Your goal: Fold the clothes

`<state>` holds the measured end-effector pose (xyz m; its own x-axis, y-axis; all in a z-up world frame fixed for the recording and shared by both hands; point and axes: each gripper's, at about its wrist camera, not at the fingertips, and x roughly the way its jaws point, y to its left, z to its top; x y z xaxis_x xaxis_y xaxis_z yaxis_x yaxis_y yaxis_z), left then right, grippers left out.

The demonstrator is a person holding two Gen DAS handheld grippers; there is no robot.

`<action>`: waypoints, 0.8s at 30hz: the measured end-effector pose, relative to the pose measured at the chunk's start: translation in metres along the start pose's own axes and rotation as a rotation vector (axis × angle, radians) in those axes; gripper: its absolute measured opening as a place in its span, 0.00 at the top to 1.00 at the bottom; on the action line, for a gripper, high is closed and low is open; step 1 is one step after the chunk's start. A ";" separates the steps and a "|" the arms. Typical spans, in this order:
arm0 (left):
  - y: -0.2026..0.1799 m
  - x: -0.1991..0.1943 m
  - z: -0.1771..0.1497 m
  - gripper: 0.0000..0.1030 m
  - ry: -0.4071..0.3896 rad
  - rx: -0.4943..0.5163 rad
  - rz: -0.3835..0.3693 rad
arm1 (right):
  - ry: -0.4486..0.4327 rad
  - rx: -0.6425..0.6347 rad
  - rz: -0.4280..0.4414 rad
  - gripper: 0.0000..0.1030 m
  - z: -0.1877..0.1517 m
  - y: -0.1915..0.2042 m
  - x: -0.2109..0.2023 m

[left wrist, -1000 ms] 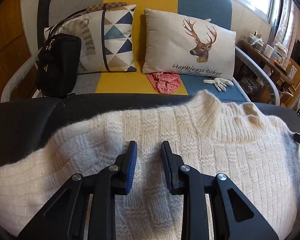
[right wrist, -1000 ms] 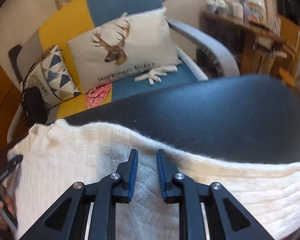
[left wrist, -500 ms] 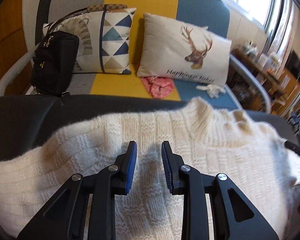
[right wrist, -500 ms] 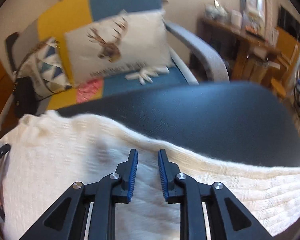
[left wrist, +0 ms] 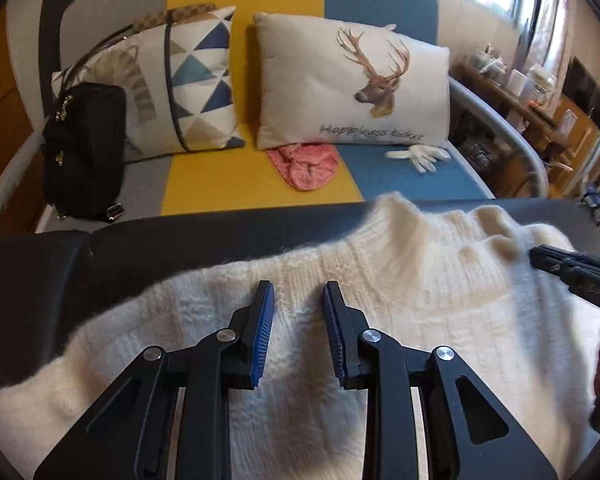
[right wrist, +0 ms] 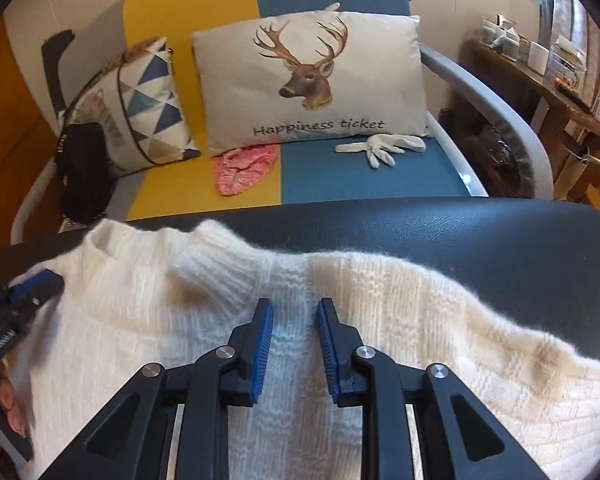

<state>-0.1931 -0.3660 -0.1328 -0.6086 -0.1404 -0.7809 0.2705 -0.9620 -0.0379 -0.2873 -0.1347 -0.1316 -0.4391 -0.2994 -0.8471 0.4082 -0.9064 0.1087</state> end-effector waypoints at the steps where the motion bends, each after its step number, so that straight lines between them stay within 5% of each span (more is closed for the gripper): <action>1: 0.002 0.000 0.000 0.72 0.005 -0.014 -0.001 | -0.007 -0.005 -0.010 0.78 0.000 -0.001 0.000; 5: 0.009 -0.012 -0.002 0.72 -0.008 -0.082 -0.038 | -0.009 0.010 0.028 0.78 -0.002 -0.007 -0.009; 9: -0.015 -0.021 -0.006 0.72 -0.044 -0.003 -0.107 | -0.019 0.000 0.088 0.76 -0.012 -0.010 -0.020; 11: -0.035 -0.014 -0.007 0.72 -0.029 0.062 -0.093 | 0.002 -0.002 0.082 0.76 -0.013 -0.009 -0.013; 16: -0.032 0.005 -0.003 0.71 0.013 -0.008 -0.070 | 0.004 0.022 0.044 0.78 -0.010 -0.013 -0.003; 19: -0.021 -0.006 -0.004 0.71 0.018 -0.077 -0.090 | 0.010 0.050 0.064 0.77 -0.014 -0.020 -0.015; 24: -0.032 -0.057 -0.042 0.71 -0.052 -0.037 -0.126 | 0.037 0.020 0.081 0.76 -0.052 -0.028 -0.048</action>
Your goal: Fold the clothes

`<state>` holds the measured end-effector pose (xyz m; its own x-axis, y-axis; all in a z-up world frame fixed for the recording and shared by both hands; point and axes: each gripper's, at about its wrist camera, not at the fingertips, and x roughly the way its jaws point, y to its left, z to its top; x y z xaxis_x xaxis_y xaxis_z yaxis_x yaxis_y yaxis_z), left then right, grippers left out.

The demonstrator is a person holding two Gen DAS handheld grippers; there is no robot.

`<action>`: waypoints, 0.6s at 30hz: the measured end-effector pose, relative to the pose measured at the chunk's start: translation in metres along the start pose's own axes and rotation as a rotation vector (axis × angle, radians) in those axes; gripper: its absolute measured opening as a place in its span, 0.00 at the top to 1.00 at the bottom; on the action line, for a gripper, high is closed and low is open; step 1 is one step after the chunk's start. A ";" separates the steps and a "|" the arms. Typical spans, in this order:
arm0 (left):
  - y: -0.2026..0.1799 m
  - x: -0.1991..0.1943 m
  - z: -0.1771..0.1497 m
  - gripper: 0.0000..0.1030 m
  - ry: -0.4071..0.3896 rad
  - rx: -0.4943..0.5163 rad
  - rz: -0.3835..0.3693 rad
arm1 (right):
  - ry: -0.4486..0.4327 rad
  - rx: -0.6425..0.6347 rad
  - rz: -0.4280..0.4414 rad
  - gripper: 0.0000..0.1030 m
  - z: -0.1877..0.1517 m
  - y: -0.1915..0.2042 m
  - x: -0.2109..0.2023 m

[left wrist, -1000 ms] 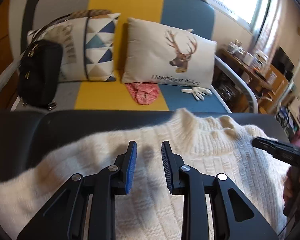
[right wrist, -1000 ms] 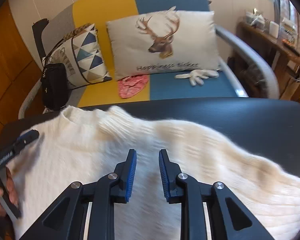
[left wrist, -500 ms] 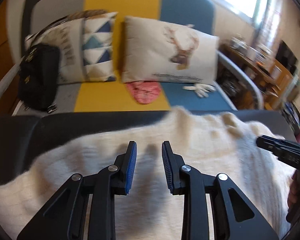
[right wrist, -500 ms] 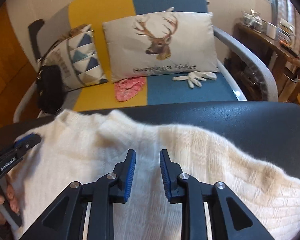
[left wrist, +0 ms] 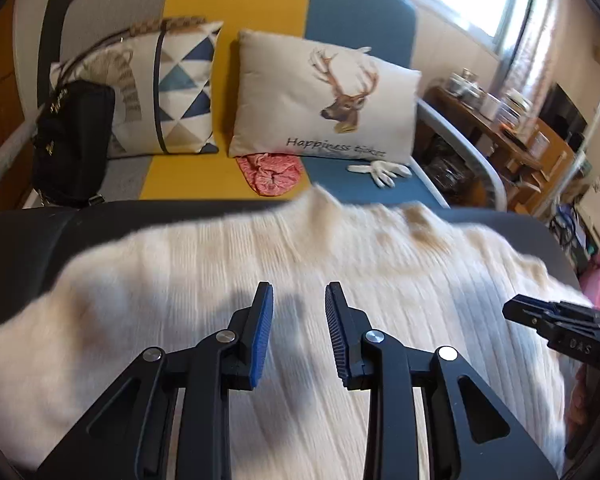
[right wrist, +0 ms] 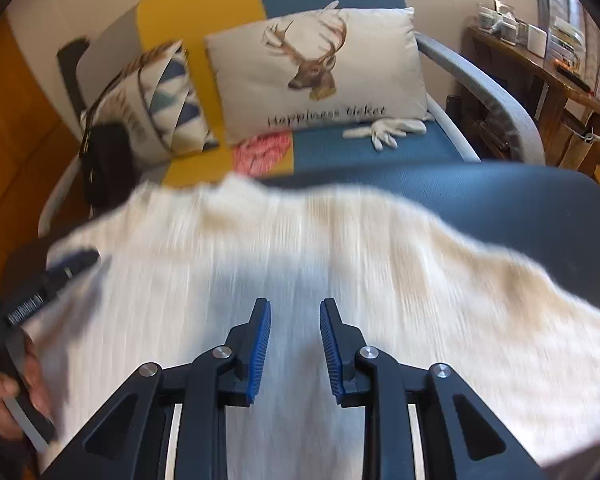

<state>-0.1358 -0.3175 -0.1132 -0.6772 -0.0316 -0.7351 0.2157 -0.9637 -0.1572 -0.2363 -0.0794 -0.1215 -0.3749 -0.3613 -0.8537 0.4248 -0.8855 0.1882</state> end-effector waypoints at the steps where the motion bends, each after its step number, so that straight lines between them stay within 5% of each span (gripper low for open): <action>1: -0.004 -0.002 -0.008 0.71 0.005 0.021 0.016 | 0.012 0.006 -0.022 0.76 -0.010 -0.003 -0.003; 7: -0.011 -0.011 -0.041 0.71 0.051 0.057 0.069 | 0.003 0.100 -0.092 0.78 -0.042 -0.029 -0.013; 12: -0.008 -0.057 -0.062 0.71 -0.003 0.000 0.001 | -0.028 0.202 -0.001 0.74 -0.069 -0.054 -0.068; 18: -0.024 -0.084 -0.113 0.71 0.027 0.043 0.000 | 0.013 0.108 0.062 0.74 -0.124 -0.033 -0.098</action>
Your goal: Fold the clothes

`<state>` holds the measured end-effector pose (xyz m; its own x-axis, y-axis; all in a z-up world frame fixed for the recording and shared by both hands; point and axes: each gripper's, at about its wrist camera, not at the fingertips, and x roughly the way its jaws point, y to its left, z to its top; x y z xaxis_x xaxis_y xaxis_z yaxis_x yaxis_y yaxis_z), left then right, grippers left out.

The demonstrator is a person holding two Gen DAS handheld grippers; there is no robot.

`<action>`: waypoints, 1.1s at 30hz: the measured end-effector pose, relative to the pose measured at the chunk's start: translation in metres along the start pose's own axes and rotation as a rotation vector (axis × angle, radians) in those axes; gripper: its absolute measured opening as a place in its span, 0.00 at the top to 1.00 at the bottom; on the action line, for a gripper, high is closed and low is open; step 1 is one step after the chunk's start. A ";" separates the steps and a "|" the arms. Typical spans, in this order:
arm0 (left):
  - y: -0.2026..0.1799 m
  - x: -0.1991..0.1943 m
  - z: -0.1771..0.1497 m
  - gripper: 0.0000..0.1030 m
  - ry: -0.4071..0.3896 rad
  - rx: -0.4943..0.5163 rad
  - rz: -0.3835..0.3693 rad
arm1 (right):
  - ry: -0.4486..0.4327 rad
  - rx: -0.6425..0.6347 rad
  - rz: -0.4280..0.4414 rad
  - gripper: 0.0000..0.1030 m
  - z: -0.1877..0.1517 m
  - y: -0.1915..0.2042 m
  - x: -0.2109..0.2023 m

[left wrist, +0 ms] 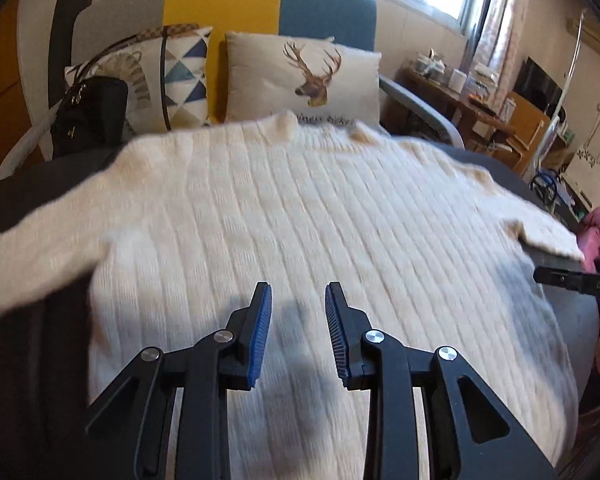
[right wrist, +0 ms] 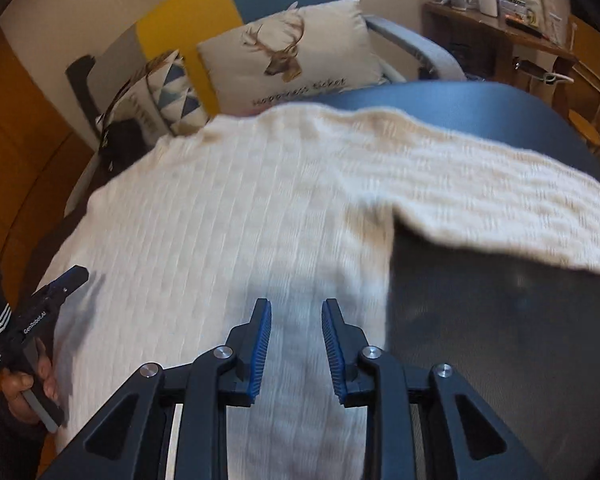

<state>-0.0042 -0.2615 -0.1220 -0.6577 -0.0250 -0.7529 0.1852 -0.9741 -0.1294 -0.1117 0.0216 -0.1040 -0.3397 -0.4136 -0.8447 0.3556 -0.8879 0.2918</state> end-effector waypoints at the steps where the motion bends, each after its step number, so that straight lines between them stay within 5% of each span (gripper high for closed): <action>1: 0.001 0.000 -0.007 0.71 0.013 -0.010 0.003 | 0.012 0.005 -0.020 0.74 -0.005 -0.001 0.003; 4: 0.006 0.001 -0.023 0.71 0.060 -0.023 0.024 | 0.103 0.020 -0.070 0.75 -0.019 -0.011 0.019; 15: 0.015 -0.021 -0.044 0.71 0.042 -0.046 0.043 | 0.007 -0.008 -0.110 0.76 0.009 0.001 0.004; 21: 0.019 -0.034 -0.058 0.71 0.030 -0.062 0.039 | 0.113 -0.043 -0.126 0.77 0.006 -0.013 0.012; 28: 0.023 -0.052 -0.072 0.71 0.026 -0.079 0.045 | 0.118 -0.035 -0.018 0.76 -0.042 0.000 -0.037; 33: 0.023 -0.058 -0.083 0.71 0.024 -0.058 0.073 | 0.152 -0.102 -0.096 0.75 -0.082 0.011 -0.035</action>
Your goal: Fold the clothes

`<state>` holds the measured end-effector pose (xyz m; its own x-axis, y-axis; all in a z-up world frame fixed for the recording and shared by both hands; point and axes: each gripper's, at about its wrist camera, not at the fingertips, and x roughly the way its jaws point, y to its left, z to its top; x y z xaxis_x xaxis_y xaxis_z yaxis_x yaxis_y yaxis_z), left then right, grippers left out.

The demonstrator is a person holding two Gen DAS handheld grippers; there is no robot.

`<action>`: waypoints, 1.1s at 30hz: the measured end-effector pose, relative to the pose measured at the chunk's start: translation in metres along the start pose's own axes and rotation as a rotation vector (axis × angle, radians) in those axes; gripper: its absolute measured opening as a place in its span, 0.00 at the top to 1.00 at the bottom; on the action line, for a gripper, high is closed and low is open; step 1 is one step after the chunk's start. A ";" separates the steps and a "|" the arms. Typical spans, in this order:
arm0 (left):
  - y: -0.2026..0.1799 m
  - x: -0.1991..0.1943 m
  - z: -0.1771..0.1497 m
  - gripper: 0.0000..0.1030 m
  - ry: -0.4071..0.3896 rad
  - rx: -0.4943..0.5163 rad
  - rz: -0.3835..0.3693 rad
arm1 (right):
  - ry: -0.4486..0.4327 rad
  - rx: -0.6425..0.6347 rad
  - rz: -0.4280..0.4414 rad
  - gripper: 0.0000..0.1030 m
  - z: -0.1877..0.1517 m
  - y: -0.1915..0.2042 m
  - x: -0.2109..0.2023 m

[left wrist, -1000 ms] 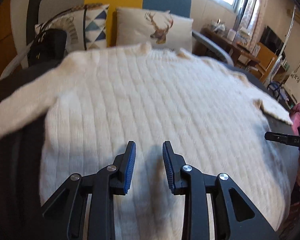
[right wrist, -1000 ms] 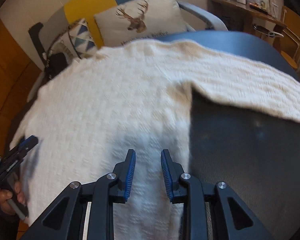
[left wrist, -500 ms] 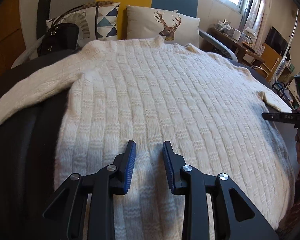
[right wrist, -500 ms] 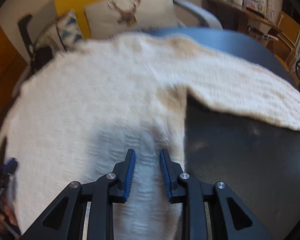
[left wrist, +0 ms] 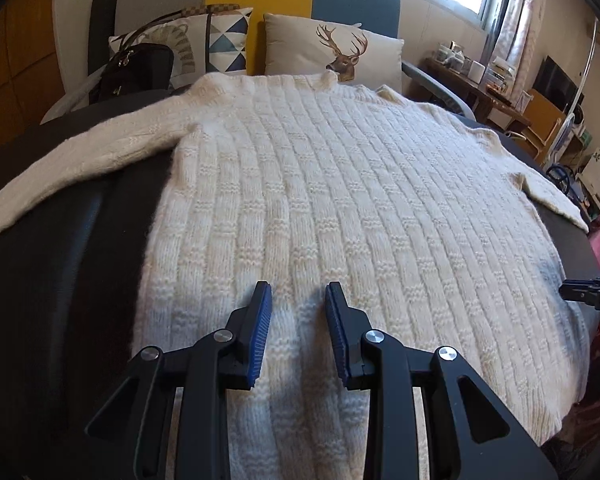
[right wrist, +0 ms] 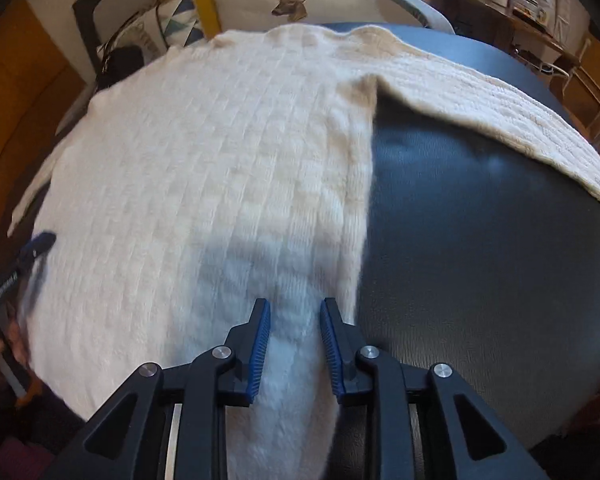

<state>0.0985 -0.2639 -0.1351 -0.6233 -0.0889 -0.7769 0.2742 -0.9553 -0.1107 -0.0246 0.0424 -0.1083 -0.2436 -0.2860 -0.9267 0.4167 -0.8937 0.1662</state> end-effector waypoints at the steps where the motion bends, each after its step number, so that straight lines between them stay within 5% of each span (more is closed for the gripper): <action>1: 0.001 -0.002 0.001 0.71 -0.001 -0.011 -0.007 | -0.002 0.015 0.002 0.75 -0.002 -0.002 -0.003; 14: 0.004 -0.022 -0.012 0.71 -0.019 -0.048 -0.036 | -0.033 0.021 -0.023 0.75 -0.012 0.017 -0.014; 22: 0.015 -0.028 -0.026 0.71 0.001 -0.074 -0.037 | 0.049 -0.163 -0.060 0.74 -0.030 0.049 -0.003; 29: 0.017 -0.023 -0.022 0.71 0.025 -0.070 -0.022 | 0.031 -0.098 0.027 0.74 -0.027 0.063 0.006; 33: 0.018 -0.028 -0.024 0.71 0.016 -0.048 -0.028 | 0.075 -0.251 0.006 0.74 -0.044 0.080 0.007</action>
<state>0.1390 -0.2721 -0.1304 -0.6195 -0.0573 -0.7829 0.2920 -0.9426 -0.1620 0.0451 -0.0162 -0.1164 -0.1787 -0.2565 -0.9499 0.6243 -0.7758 0.0920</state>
